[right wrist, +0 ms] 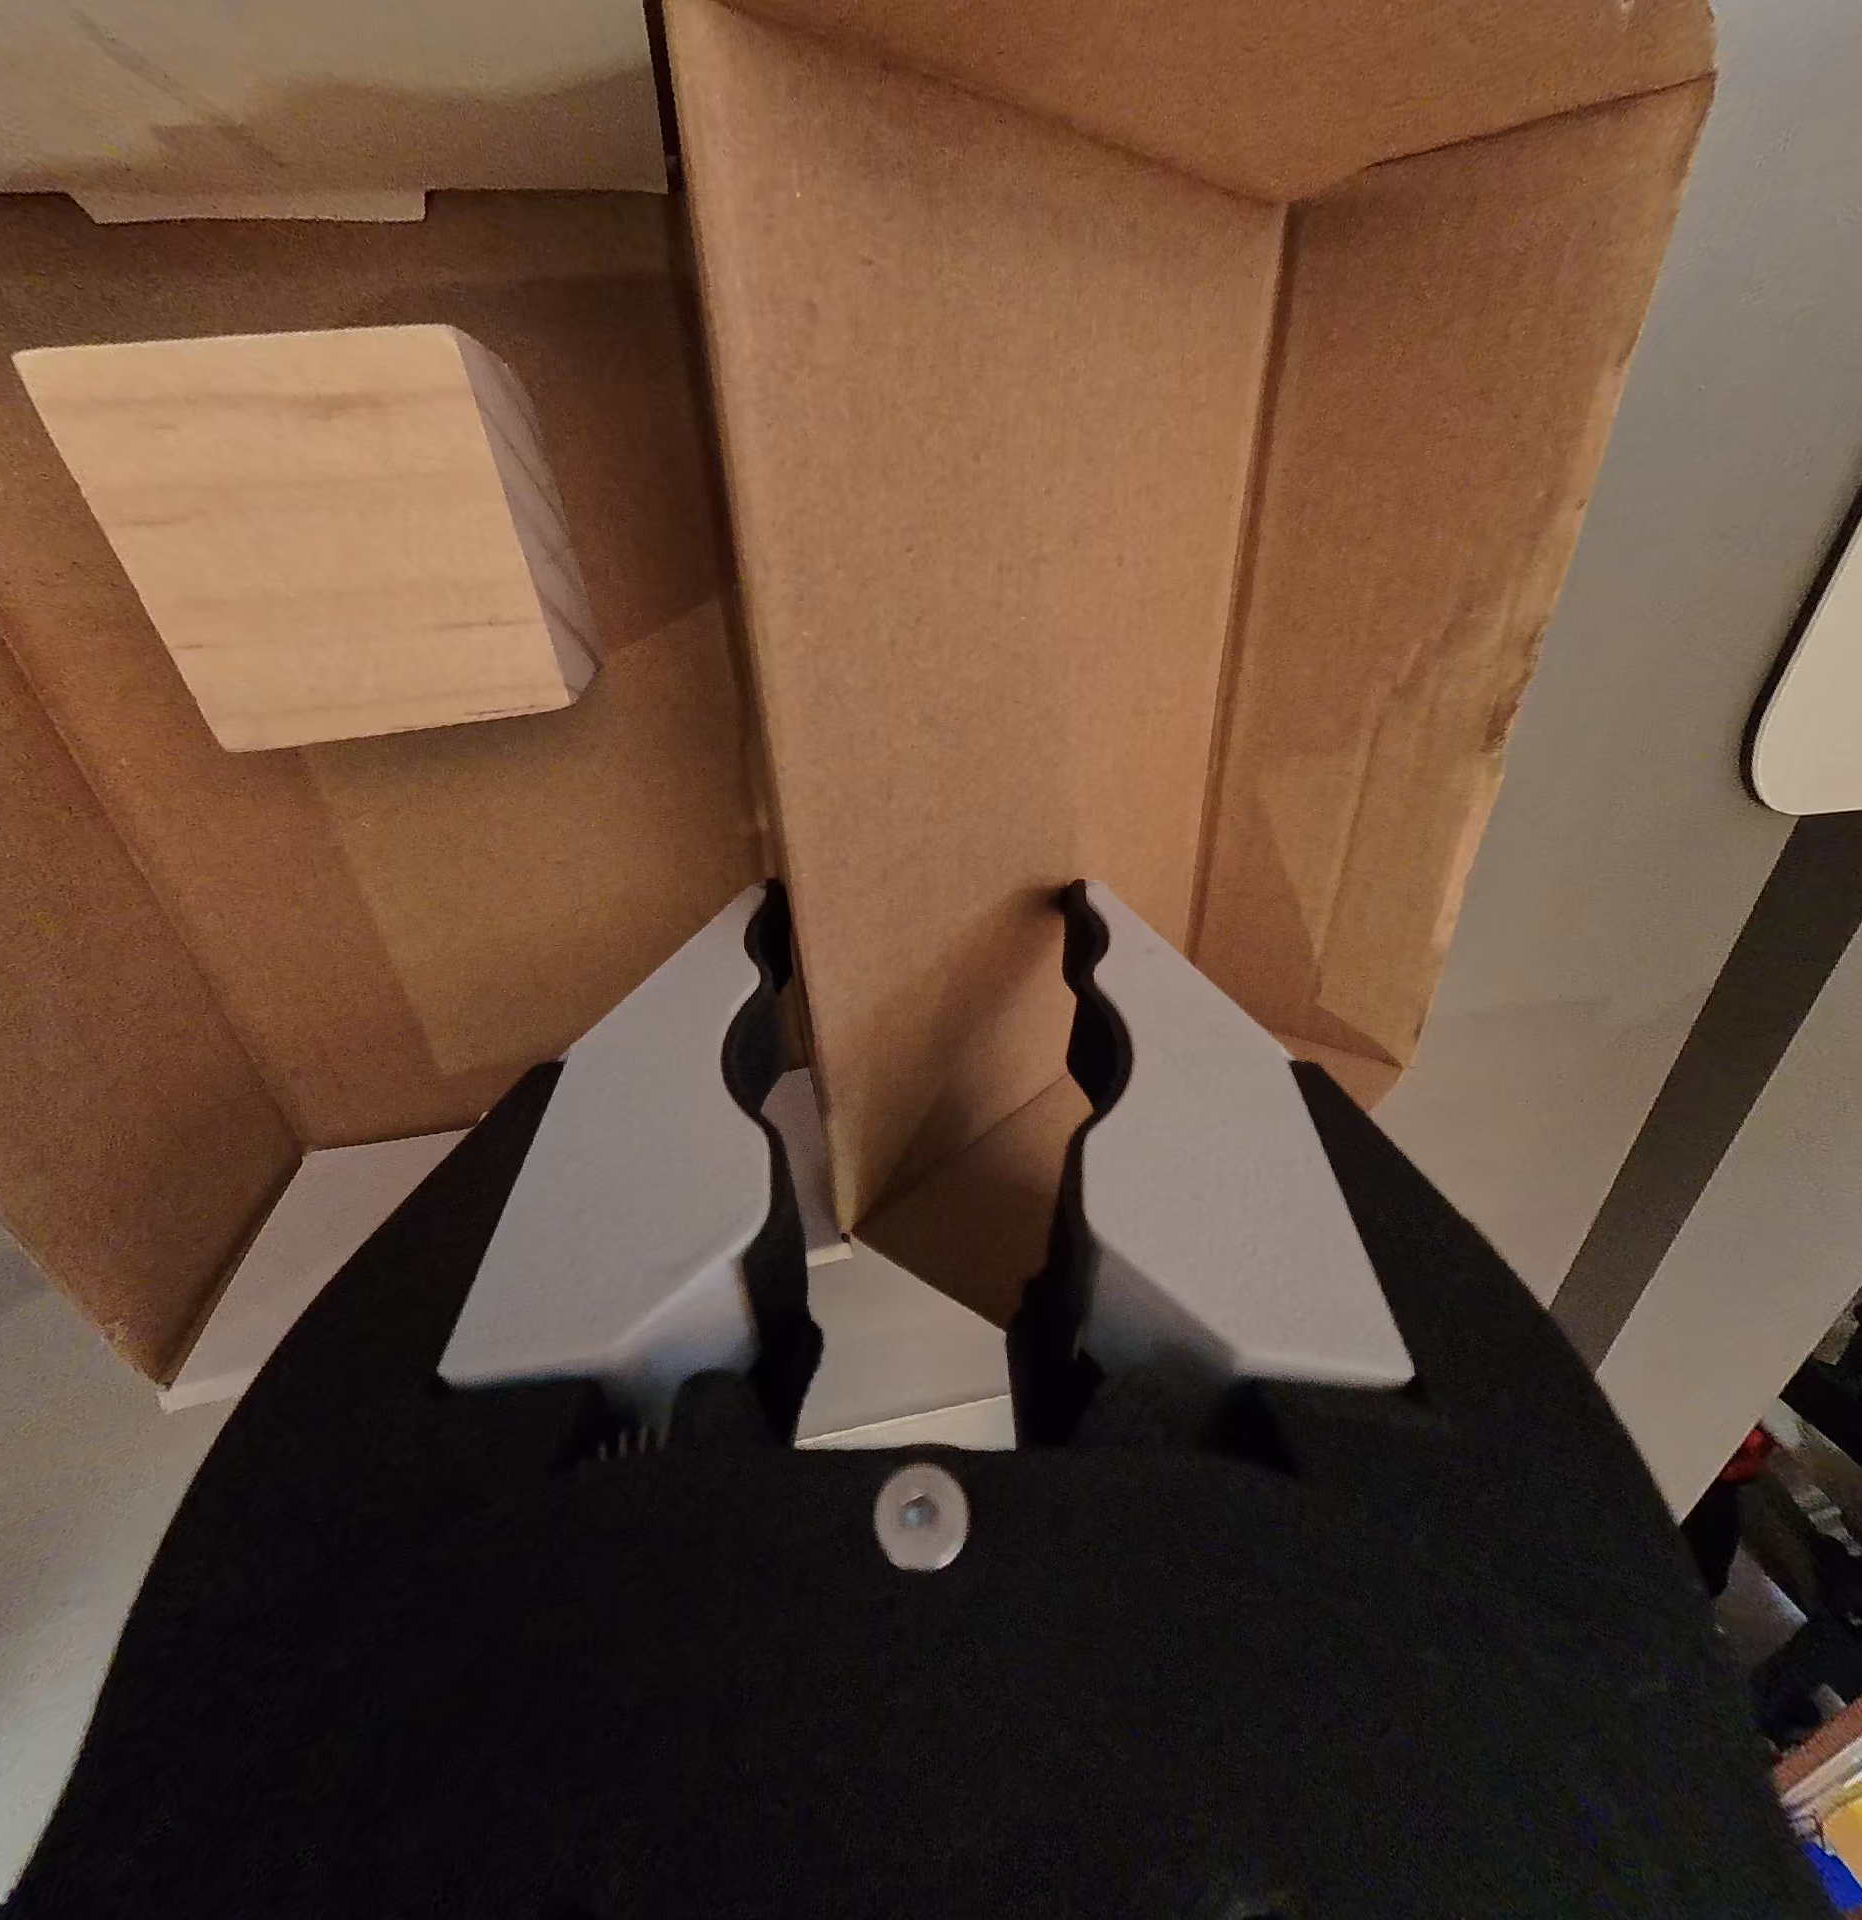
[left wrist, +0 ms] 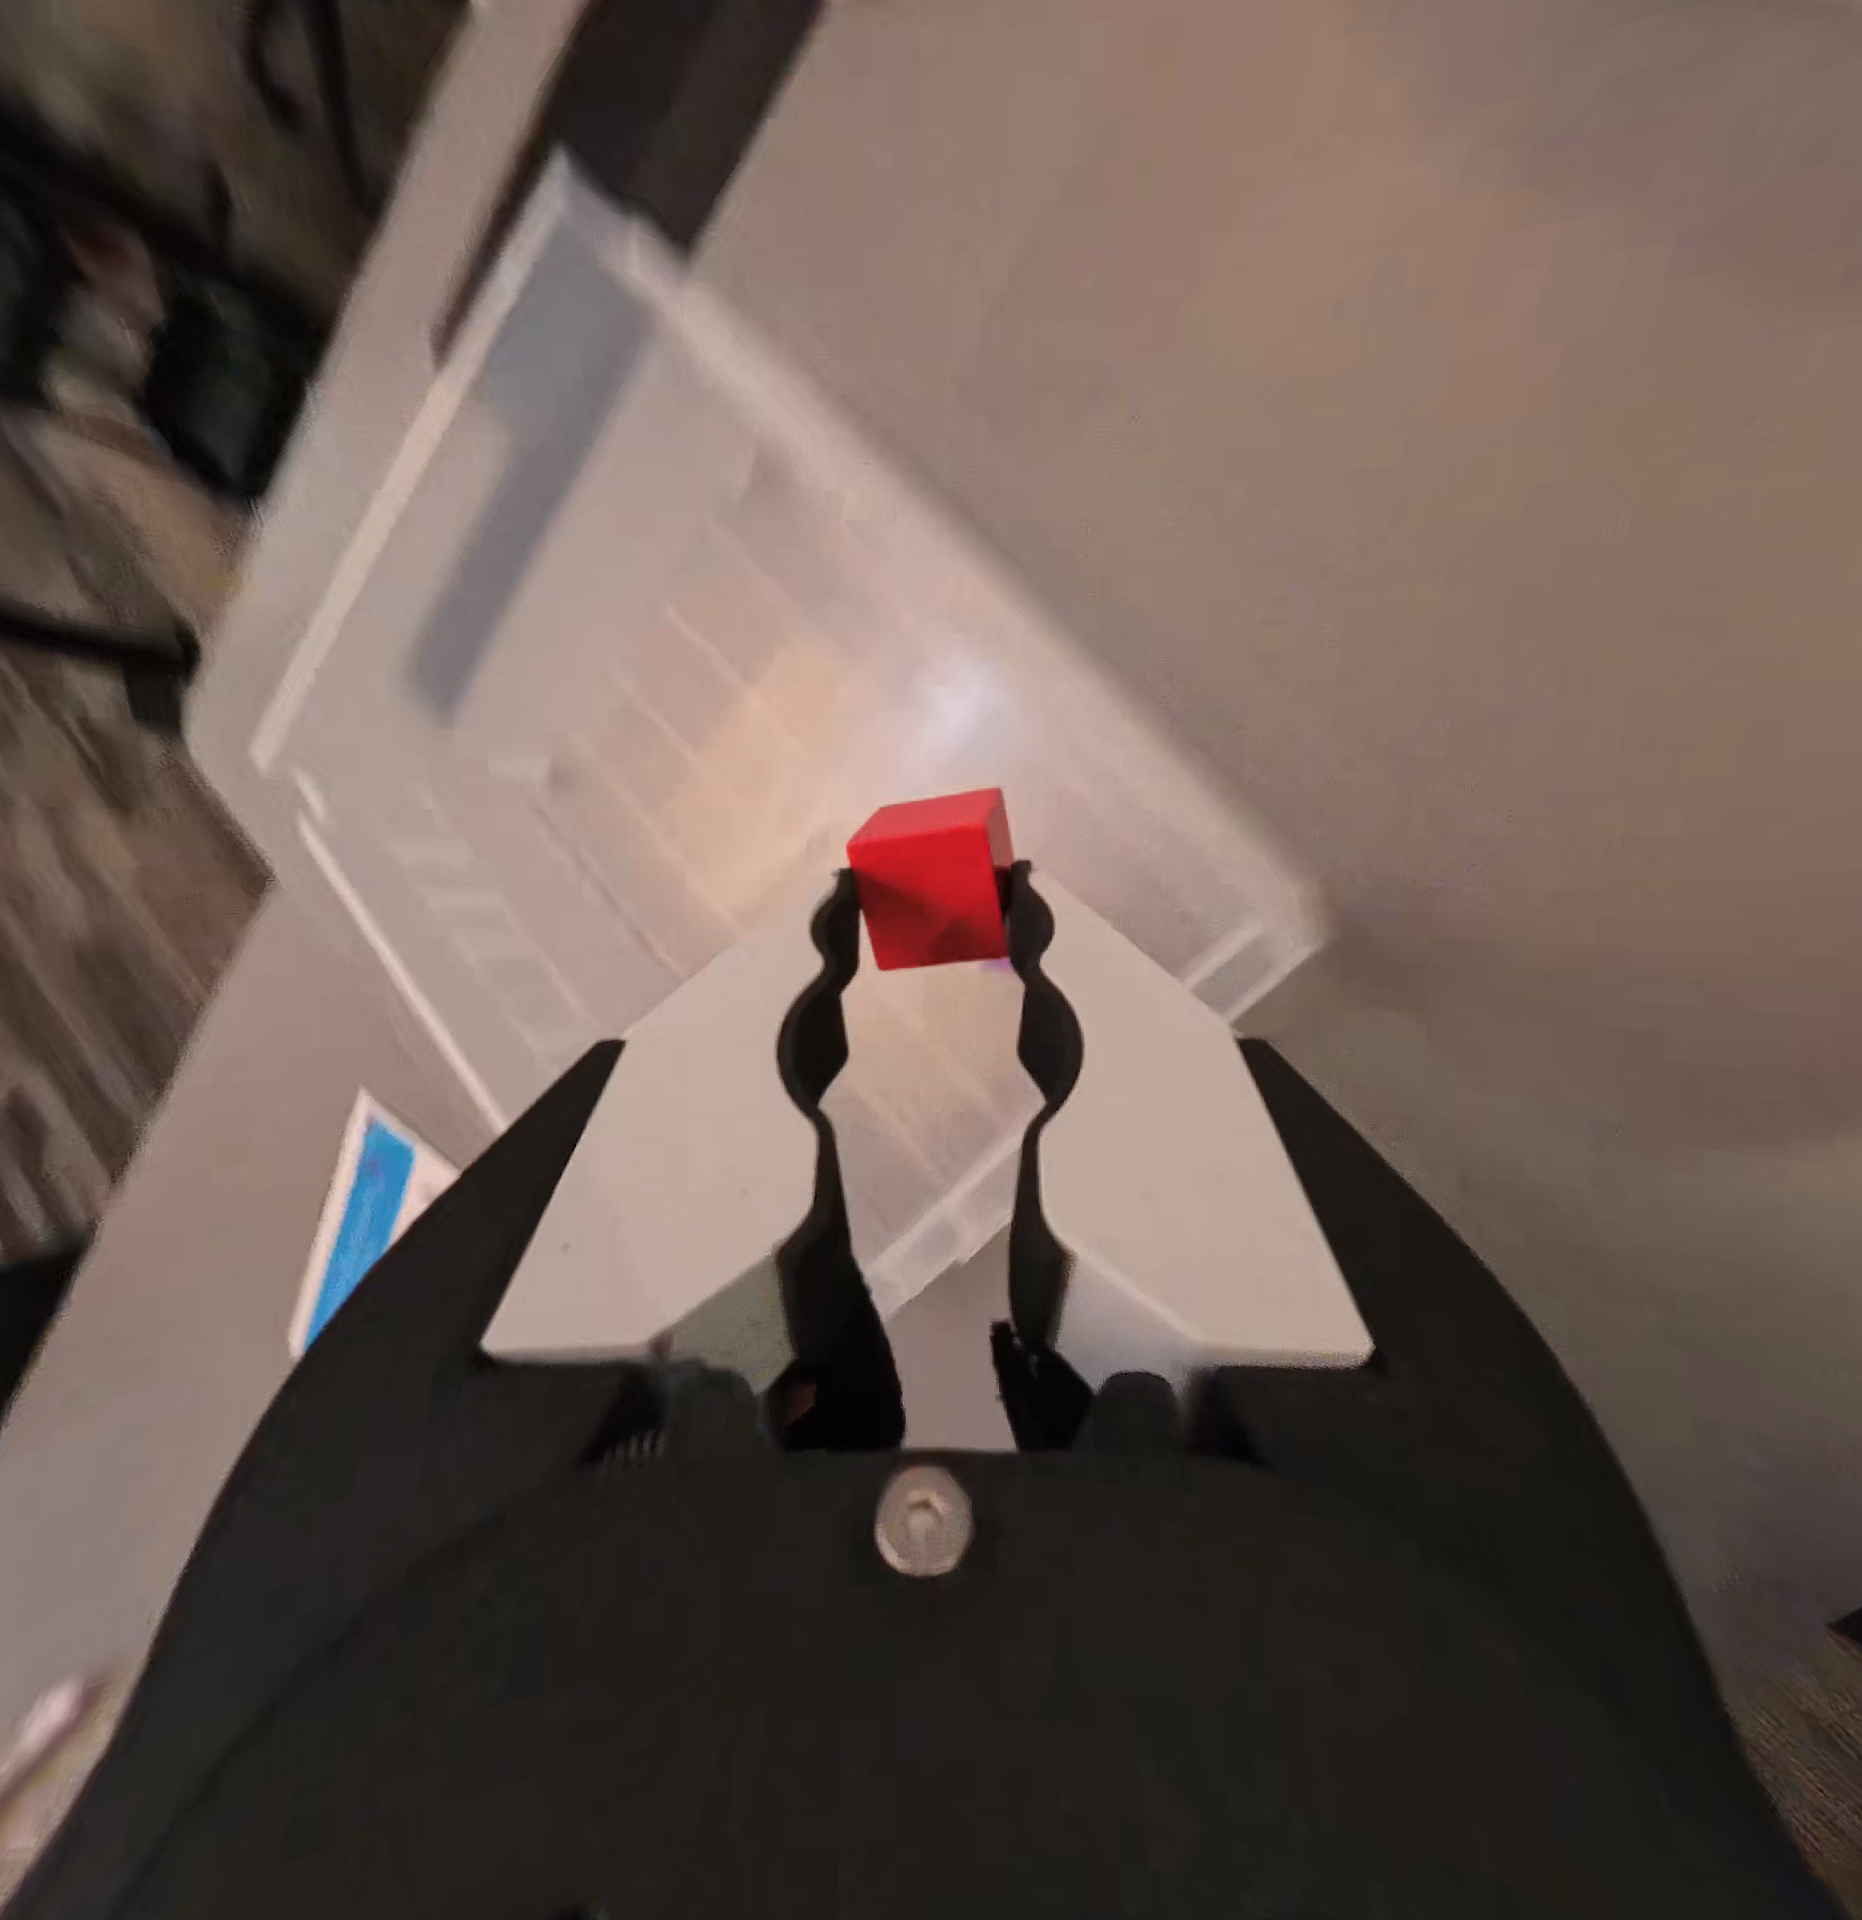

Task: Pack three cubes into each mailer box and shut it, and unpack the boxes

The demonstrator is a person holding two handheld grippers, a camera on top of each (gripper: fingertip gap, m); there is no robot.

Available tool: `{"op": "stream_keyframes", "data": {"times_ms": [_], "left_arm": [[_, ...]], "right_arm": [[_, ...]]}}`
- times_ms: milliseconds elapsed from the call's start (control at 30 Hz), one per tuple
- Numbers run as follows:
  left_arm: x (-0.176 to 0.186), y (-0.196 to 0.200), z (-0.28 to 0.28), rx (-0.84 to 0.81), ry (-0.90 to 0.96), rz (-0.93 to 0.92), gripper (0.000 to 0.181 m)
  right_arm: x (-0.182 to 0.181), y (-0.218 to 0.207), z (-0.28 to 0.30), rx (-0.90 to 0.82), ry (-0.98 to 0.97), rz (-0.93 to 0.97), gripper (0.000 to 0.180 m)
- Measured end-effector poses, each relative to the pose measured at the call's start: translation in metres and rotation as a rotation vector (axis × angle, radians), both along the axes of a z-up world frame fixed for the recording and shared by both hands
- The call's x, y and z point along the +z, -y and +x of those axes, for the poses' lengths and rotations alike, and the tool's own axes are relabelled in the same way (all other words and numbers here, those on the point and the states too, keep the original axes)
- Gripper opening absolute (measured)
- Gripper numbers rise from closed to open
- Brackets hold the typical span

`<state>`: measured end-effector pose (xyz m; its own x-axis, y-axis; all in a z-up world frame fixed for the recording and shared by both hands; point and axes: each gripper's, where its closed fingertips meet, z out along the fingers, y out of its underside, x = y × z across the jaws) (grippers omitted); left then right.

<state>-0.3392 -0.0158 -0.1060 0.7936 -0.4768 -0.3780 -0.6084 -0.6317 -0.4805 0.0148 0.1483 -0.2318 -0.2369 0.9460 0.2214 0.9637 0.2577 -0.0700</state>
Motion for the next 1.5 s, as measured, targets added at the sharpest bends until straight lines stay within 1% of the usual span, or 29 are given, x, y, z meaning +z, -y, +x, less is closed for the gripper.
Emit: {"op": "stream_keyframes", "data": {"times_ms": [100,167,267,333,400,500,633,800,967,1067,1100,1167,1267,1333,1400,1500], "left_arm": [[0.040,-0.002,0.085,-0.203,0.023,0.119,0.027],[0.044,-0.002,0.149,-0.354,0.045,0.128,0.027],[0.023,-0.001,0.243,-0.579,0.071,0.078,0.027],[0.006,-0.006,0.289,-0.666,0.077,0.046,0.027],[-0.011,-0.025,0.316,-0.686,0.041,0.047,0.027],[-0.040,-0.044,0.347,-0.718,0.045,-0.019,0.027],[-0.064,-0.070,0.363,-0.720,0.004,-0.038,0.027],[-0.090,-0.080,0.368,-0.720,-0.034,-0.062,0.027],[-0.115,-0.086,0.360,-0.718,-0.124,-0.125,0.028],[-0.123,-0.090,0.363,-0.719,-0.110,-0.129,0.028],[-0.124,-0.089,0.363,-0.721,-0.103,-0.135,0.028],[-0.127,-0.091,0.361,-0.713,-0.119,-0.136,0.037],[-0.125,-0.092,0.359,-0.701,-0.106,-0.130,0.041],[-0.114,-0.089,0.358,-0.691,-0.070,-0.107,0.045],[-0.095,-0.081,0.353,-0.684,-0.038,-0.061,0.044],[-0.055,-0.056,0.332,-0.678,-0.007,0.027,0.040]], "right_arm": [[0.000,0.000,0.000,-0.001,-0.001,-0.001,0.051],[0.000,0.000,0.000,-0.004,-0.004,-0.002,0.051],[0.000,0.000,0.000,-0.005,-0.005,-0.002,0.051],[0.000,0.000,0.000,-0.006,-0.006,-0.004,0.051],[0.000,0.000,0.000,-0.006,-0.009,-0.007,0.051],[0.000,-0.001,0.000,-0.006,-0.012,-0.008,0.051],[0.000,-0.001,0.000,-0.007,-0.016,-0.014,0.050],[0.000,0.000,-0.001,-0.010,-0.034,-0.031,0.051],[0.000,0.000,-0.001,-0.001,-0.034,-0.034,0.051],[0.000,0.000,-0.002,0.001,-0.033,-0.032,0.050],[0.000,0.000,-0.002,0.001,-0.035,-0.032,0.050],[0.000,0.000,-0.002,0.001,-0.036,-0.033,0.050],[0.000,0.001,-0.002,0.003,-0.033,-0.031,0.050],[0.000,0.000,-0.002,0.004,-0.033,-0.032,0.050],[0.000,0.000,-0.002,0.004,-0.036,-0.034,0.050],[0.000,0.000,-0.002,0.006,-0.035,-0.033,0.050]]}}
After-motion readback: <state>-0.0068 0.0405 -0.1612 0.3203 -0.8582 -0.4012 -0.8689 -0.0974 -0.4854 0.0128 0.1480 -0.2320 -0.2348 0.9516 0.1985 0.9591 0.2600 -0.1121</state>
